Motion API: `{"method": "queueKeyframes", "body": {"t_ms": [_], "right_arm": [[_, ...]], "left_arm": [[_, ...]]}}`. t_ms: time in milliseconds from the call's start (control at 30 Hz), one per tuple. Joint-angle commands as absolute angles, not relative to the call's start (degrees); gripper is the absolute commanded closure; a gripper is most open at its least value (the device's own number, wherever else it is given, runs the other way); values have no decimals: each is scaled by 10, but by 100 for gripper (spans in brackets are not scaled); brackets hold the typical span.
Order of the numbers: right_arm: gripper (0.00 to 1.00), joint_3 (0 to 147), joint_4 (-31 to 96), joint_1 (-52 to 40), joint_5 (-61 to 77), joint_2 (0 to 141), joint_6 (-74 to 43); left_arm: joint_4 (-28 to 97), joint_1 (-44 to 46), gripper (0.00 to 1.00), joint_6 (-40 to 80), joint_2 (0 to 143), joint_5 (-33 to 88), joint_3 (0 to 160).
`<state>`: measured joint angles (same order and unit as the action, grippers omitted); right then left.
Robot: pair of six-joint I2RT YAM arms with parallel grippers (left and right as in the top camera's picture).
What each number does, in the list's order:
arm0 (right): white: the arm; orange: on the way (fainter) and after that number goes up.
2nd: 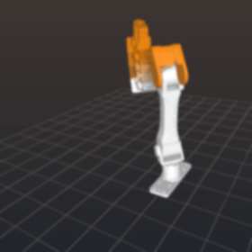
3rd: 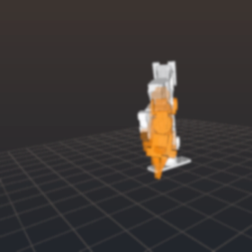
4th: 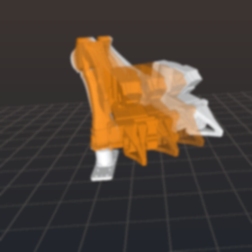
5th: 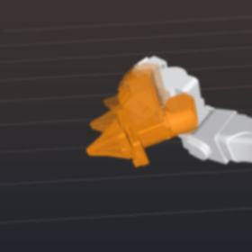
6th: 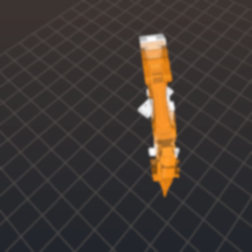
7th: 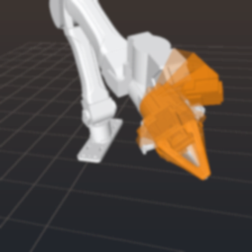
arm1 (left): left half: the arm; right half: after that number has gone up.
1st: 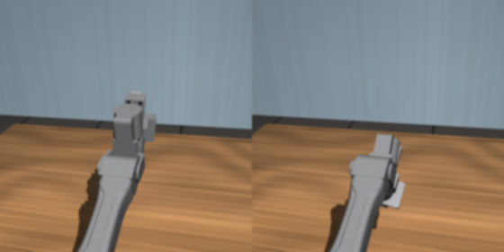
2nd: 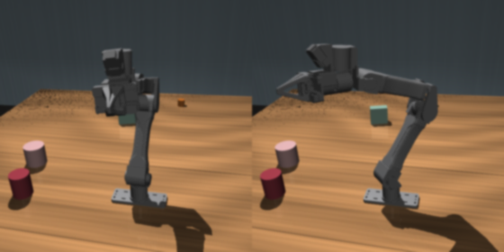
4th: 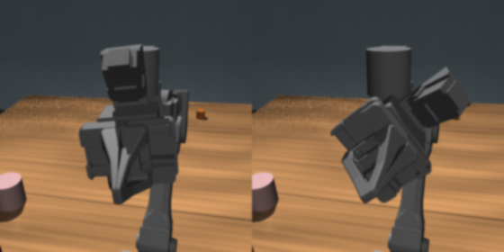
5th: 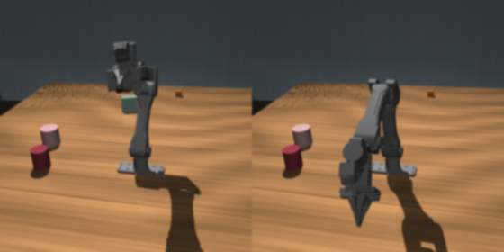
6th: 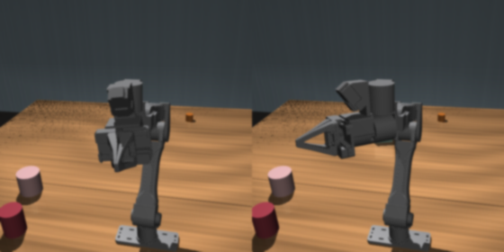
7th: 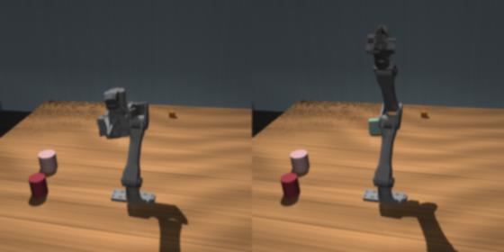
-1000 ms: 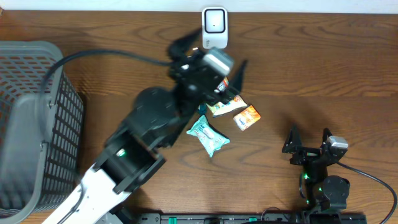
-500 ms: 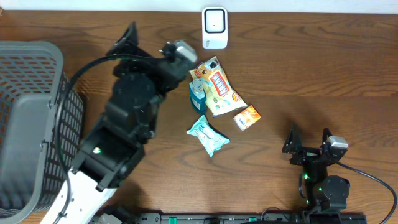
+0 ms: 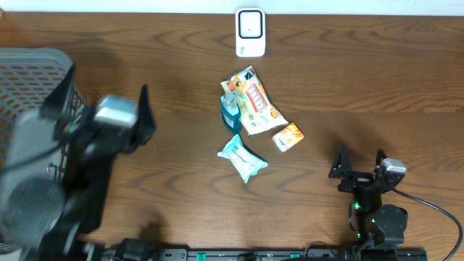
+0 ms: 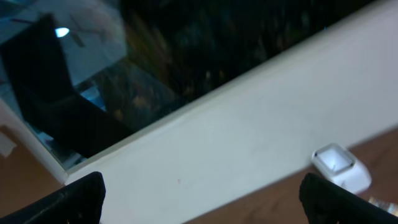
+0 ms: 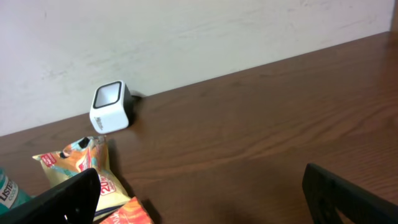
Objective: Scan the item barcode
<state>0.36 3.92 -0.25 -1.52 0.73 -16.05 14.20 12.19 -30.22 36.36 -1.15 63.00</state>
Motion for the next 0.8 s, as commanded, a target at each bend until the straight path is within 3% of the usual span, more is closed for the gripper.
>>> {"method": "queueKeyframes", "body": {"t_ms": [0, 133, 533, 767], "right_arm": [[1, 3, 41, -4, -20, 5, -156], [1, 3, 41, -4, -20, 5, -156], [1, 3, 41, -4, -20, 5, -156], [1, 3, 41, -4, -20, 5, -156]], "left_arm": [[143, 84, 1, -207, 321, 89, 621], [148, 68, 1, -168, 270, 144, 620], [180, 68, 1, -168, 85, 146, 620], [195, 68, 1, -168, 46, 146, 620]]}}
